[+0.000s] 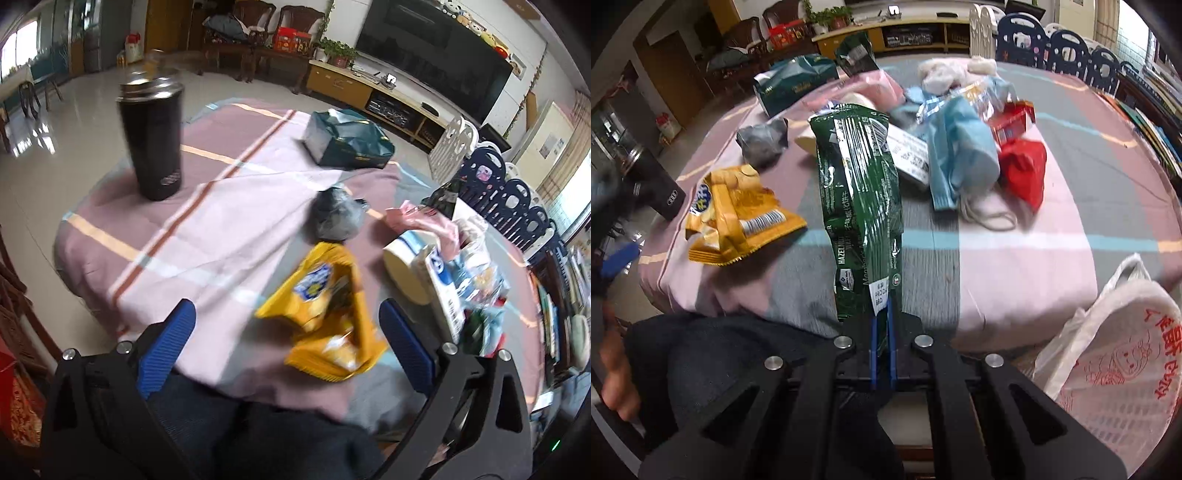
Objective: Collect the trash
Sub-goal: 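Grasp the green snack bag with the right tool while the left tool grasps the yellow chip bag, then carry the green bag into the basket and open the right tool while the left lifts the yellow bag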
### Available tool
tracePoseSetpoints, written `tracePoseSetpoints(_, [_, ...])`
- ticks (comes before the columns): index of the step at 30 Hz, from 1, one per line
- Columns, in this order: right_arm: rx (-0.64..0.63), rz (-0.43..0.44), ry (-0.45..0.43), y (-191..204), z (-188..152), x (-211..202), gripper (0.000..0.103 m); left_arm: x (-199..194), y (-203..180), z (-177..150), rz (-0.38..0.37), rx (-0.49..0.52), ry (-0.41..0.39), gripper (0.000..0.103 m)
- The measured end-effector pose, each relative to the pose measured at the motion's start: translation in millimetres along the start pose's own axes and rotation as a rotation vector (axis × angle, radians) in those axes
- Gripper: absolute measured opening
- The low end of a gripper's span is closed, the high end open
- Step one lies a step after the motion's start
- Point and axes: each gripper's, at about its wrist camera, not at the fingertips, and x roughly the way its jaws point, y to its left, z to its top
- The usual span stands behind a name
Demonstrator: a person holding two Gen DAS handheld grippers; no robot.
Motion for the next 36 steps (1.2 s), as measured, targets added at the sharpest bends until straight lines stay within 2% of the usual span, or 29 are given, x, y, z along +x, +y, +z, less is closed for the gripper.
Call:
tracePoseSetpoints(2, [0.003,0.003,-0.004,-1,-3,-4,0.006,20,-13,5,-0.012,0.011,0.047,0.099])
tracePoseSetpoints(6, [-0.019,-0.011,-0.032,1,-3,-10,0.006,64,-26,0,0.036,0.05,0.145,0.099])
tracePoseSetpoints(7, [-0.023,-0.015,-0.034,1,-4,-10,0.006,75,-24,-1,0.037,0.031,0.205,0.099])
tracePoseSetpoints(8, [-0.028,-0.021,-0.033,2,-4,-8,0.006,79,-20,-1,0.009,0.008,0.225,0.099])
tracePoseSetpoints(11, [-0.028,-0.02,-0.014,3,-6,-2,0.006,72,-5,1,-0.044,-0.064,0.171,0.096])
tracePoseSetpoints(13, [-0.033,-0.021,-0.01,5,-8,-1,0.006,75,-2,0,-0.051,-0.087,0.178,0.078])
tracePoseSetpoints(14, [-0.036,-0.023,-0.01,6,-7,0,0.006,77,-3,0,-0.058,-0.083,0.19,0.077])
tracePoseSetpoints(19, [-0.035,-0.033,-0.022,6,-6,-2,0.006,71,-22,-6,-0.024,0.005,0.15,0.07])
tracePoseSetpoints(27, [-0.04,-0.039,-0.026,8,-11,-1,0.006,66,-26,-9,0.012,0.065,0.136,0.067])
tracePoseSetpoints(36, [-0.051,-0.053,-0.013,11,-11,5,0.006,69,-30,-11,0.057,0.099,0.154,0.074])
